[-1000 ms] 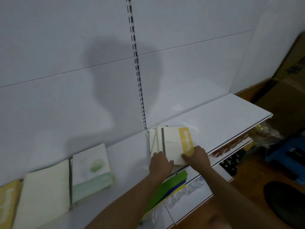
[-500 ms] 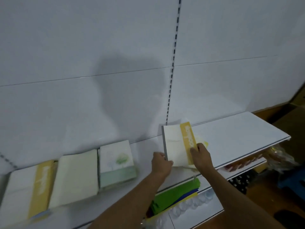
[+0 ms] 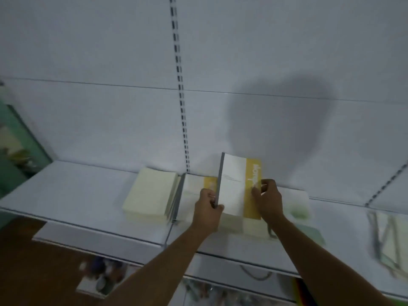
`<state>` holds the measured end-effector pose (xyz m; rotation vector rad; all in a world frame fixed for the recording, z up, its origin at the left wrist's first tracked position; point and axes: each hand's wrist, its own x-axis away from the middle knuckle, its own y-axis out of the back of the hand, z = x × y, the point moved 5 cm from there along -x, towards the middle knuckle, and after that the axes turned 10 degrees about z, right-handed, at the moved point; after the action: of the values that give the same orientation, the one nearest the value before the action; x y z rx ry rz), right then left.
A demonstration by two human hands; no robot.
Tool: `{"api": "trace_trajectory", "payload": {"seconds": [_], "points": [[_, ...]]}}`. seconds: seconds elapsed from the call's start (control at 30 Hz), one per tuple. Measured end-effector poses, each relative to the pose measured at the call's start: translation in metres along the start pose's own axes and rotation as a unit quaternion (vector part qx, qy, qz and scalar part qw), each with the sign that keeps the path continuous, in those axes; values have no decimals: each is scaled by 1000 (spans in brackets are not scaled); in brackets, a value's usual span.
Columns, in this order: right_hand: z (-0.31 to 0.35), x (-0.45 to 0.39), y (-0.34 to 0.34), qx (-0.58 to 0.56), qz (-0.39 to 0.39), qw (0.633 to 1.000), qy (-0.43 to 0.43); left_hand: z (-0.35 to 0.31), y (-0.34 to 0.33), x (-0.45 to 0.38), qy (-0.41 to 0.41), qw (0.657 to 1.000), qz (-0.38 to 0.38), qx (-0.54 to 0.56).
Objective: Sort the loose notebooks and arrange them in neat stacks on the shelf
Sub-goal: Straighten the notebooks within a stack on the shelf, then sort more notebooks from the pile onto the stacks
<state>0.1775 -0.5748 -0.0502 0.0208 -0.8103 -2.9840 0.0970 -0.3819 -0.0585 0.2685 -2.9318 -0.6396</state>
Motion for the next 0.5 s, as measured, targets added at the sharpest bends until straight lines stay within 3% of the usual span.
{"api": "trace_trajectory", "payload": {"seconds": [0.1,0.23,0.37,0.5], "points": [[31,-1,-68,48,51,997,12,34,59,5,30,998,-46,-24],[40,-1,-129,145,113,983,-24,67,98,10,66,994,-37,-76],[31,-3,-149,264,131,953,-72,77,100,4,54,989,-11,-137],[30,-6,-156,329,122,934,-67,81,95,-1,65,976,15,-208]]}}
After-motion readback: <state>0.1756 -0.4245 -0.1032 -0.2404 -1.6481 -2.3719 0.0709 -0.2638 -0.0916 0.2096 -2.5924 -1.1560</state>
